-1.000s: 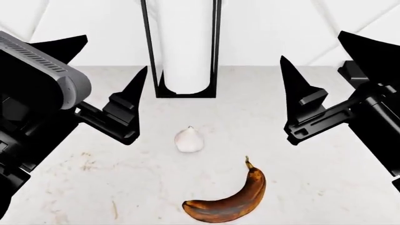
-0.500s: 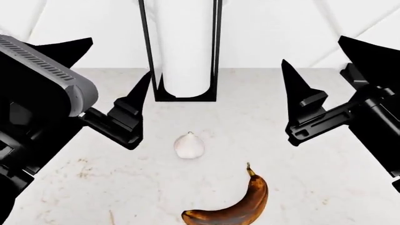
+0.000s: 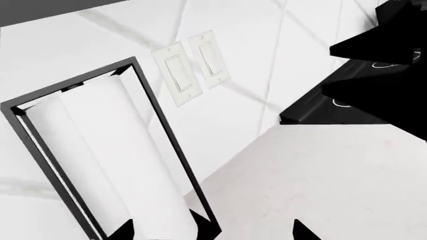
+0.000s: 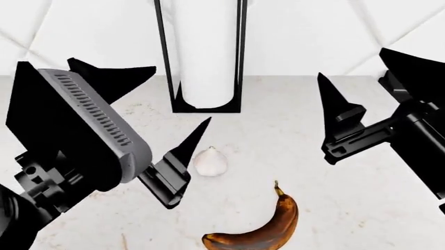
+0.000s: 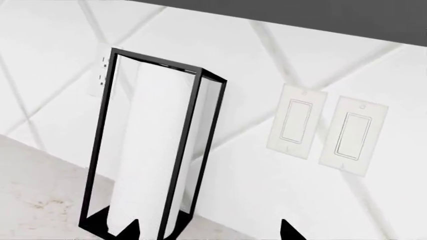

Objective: Pick the banana, garlic from the counter and place them in the cabinet. Then close the cabinet.

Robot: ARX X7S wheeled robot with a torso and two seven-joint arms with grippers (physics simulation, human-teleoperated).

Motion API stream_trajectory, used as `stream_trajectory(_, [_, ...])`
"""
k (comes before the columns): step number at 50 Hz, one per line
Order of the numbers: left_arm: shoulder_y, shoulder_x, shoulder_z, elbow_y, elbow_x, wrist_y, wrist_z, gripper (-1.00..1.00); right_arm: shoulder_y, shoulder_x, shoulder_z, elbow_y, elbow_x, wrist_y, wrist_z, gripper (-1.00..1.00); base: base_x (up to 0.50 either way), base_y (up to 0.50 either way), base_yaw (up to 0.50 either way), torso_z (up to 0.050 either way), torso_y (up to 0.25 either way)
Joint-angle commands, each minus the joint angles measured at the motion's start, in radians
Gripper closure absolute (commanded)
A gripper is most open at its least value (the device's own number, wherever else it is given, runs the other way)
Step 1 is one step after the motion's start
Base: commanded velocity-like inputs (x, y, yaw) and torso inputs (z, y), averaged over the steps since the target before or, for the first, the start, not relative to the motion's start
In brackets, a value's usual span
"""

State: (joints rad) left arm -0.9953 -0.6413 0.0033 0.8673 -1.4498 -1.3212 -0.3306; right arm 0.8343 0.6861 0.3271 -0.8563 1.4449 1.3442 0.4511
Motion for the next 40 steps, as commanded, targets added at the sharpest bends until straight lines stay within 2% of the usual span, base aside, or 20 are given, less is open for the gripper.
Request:
stream_trajectory(1, [-0.006, 0.046, 0.11, -0.052, 0.111, -0.002, 0.133, -1.0, -0.013, 0.015, 0.001, 0.003, -0.007, -0.013, -0.004, -1.0, 0.0, 0.0, 0.0, 0.0, 0.0])
stream_trajectory(10, [-0.021, 0.065, 0.21, -0.117, 0.176, -0.006, 0.219, -1.0, -0.018, 0.019, -0.006, 0.006, -0.021, -0.025, -0.011, -1.0, 0.0, 0.0, 0.0, 0.0, 0.0])
stream_trajectory(20, [-0.043, 0.075, 0.244, -0.15, 0.131, -0.025, 0.238, -1.0, -0.001, 0.022, -0.026, 0.017, -0.022, -0.03, 0.001, -1.0, 0.0, 0.0, 0.0, 0.0, 0.0])
stream_trajectory(30, [-0.116, 0.1, 0.263, -0.278, 0.056, -0.078, 0.189, -1.0, 0.008, 0.021, -0.053, 0.02, -0.035, -0.034, 0.006, -1.0, 0.0, 0.0, 0.0, 0.0, 0.0])
stream_trajectory(40, [-0.125, 0.108, 0.297, -0.336, 0.055, -0.081, 0.185, -1.0, -0.005, 0.025, -0.06, 0.019, -0.055, -0.048, -0.005, -1.0, 0.0, 0.0, 0.0, 0.0, 0.0])
